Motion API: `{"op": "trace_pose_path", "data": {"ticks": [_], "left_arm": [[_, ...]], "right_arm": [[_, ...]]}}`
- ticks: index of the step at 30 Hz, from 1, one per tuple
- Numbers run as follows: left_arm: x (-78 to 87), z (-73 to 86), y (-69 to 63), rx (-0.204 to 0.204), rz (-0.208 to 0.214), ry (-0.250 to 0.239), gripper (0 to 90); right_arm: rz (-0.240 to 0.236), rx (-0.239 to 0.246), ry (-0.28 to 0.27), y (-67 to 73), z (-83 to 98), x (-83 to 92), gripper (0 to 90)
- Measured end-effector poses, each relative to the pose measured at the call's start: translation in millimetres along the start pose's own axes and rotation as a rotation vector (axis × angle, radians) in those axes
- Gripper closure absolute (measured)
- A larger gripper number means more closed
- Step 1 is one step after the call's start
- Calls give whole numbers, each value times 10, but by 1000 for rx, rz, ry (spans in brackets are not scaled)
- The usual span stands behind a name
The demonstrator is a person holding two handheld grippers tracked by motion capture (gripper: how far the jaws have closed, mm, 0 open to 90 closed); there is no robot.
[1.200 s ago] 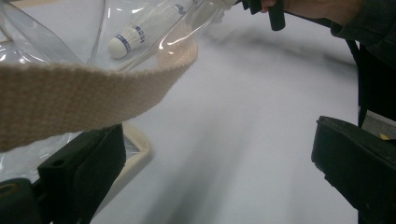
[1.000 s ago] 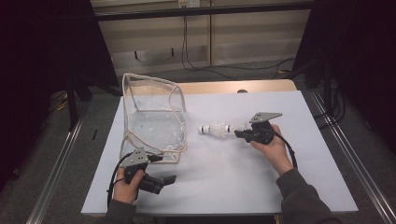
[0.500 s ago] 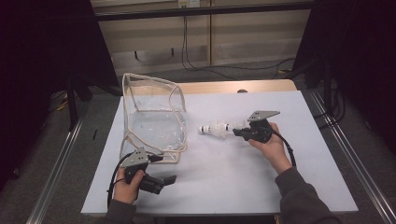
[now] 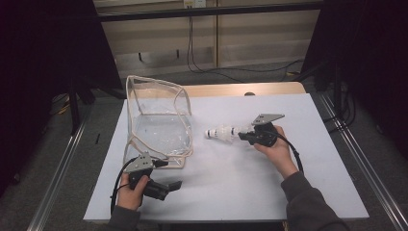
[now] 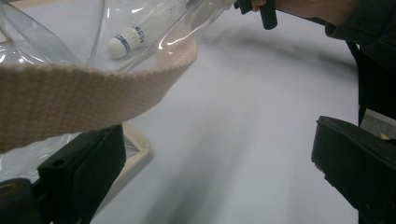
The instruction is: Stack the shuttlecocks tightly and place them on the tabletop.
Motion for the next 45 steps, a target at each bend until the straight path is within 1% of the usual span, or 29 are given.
{"op": "trace_pose_path", "data": {"ticks": [8, 27, 32, 38, 45], "left_arm": [[-5, 1, -1, -2, 0, 3, 32], [-4, 1, 1, -3, -2, 2, 32], [-14, 3, -7, 0, 5, 3, 32], [-17, 2, -12, 2, 6, 1, 32], [-29, 5, -16, 0, 5, 5, 32]], "right_arm": [[-4, 4, 0, 11, -13, -28, 895], [-16, 16, 5, 88, -52, -111, 894], [-17, 17, 3, 104, -65, -123, 893], [-18, 23, 5, 109, -75, -142, 893], [-19, 18, 2, 112, -97, -148, 893]]}}
Point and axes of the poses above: each handheld gripper's, and its own axes: x roughly backward along the jaws, z roughly out of its underside, y roughly to its left, the point moved 7 cm from there along -x, roughly forward along the jaws, and after that the axes turned 13 degrees about y, right-handed, at the moved point
